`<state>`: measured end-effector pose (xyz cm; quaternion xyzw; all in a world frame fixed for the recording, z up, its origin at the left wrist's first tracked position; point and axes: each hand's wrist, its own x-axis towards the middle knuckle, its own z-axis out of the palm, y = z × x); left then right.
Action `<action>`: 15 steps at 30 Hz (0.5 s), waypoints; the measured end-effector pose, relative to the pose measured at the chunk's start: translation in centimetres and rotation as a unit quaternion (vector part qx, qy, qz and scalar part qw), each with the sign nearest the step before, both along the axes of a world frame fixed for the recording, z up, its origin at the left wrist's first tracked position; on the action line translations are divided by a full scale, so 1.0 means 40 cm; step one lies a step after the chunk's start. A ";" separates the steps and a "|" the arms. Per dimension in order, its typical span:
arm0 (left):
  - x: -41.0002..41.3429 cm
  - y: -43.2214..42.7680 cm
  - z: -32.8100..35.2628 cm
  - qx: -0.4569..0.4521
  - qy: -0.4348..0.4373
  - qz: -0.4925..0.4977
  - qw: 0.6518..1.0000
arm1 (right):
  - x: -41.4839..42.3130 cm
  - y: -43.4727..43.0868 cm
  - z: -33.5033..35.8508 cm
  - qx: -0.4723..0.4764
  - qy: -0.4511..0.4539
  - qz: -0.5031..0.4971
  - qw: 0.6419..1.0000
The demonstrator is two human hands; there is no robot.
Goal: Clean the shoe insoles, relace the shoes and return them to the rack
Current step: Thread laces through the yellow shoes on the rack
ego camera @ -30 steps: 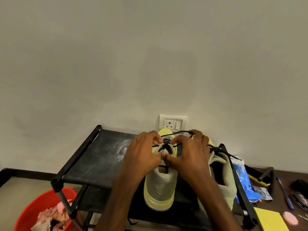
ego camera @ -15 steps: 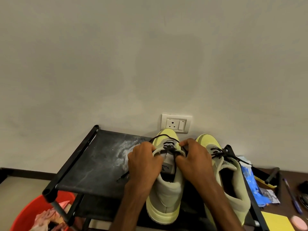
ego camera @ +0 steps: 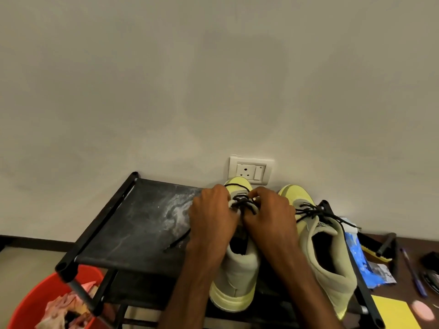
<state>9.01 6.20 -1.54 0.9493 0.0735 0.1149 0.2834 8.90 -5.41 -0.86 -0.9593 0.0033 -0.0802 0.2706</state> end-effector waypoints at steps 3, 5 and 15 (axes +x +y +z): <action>0.008 -0.007 -0.021 0.013 -0.001 0.009 1.000 | 0.003 -0.005 -0.007 0.006 -0.013 0.002 1.000; 0.015 0.000 -0.038 0.004 0.005 0.010 1.000 | 0.007 -0.005 -0.017 0.022 -0.021 0.010 0.999; 0.007 0.053 -0.032 -0.095 -0.020 -0.047 0.994 | 0.015 -0.025 -0.026 0.109 -0.008 -0.004 0.994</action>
